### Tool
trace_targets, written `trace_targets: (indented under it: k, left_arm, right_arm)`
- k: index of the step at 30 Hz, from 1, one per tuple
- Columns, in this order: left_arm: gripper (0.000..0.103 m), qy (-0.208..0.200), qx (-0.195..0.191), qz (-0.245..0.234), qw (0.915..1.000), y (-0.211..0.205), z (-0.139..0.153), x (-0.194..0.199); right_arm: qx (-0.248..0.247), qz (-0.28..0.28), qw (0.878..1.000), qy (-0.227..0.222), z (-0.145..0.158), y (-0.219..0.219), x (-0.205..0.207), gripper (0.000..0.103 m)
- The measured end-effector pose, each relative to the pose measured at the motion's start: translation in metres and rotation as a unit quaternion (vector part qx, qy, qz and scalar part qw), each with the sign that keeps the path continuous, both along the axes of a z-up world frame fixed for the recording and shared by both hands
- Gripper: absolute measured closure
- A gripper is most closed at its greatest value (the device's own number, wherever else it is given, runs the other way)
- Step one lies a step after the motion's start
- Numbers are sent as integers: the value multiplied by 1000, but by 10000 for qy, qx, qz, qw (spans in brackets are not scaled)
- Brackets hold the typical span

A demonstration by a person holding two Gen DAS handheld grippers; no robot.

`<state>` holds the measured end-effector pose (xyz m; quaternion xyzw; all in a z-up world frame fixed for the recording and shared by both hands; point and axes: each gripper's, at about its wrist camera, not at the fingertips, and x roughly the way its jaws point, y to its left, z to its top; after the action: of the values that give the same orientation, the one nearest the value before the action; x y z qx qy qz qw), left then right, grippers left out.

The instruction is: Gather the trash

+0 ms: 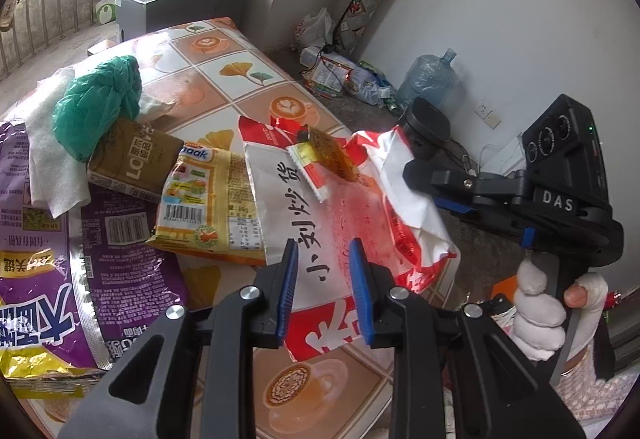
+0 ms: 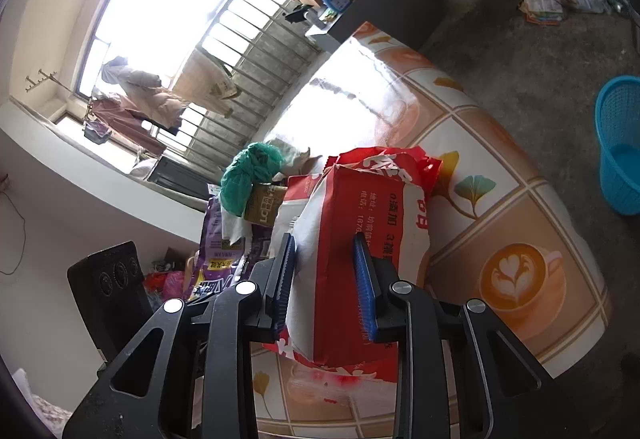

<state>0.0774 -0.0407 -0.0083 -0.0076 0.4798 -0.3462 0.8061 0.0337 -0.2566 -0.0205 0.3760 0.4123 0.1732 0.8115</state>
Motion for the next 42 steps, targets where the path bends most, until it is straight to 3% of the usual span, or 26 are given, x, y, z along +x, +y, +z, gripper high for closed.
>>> trace_targets:
  k: [10,17,23,30,37,42]
  left_arm:
    - [66,367,60,-255,9990,-24,-15,3]
    - [66,762,87,-260,9967,-33,-34,10]
    - [66,841,9,-221,9962,-35,-44,14]
    - [95,636,-75,-212,9977,-31,-38,13]
    - [99,394,-189,-283,9986,-18,-18,3]
    - [100,147,-194,-38,9997,1,-1,0]
  right_arm:
    - [886,-164,9959,65,-14,-21,-3,77]
    - [1184,-204,9927,54,-18,-29,-6,78]
    - [1542,-275,9876,58,-25,-41,-9,78]
    - [1700,-364,9848,71,-25,-48,-13,80]
    - [1617,-390,9860,71,-21,-48,-15,82]
    - [1730,-336,9843,72,-19,-44,-14,82]
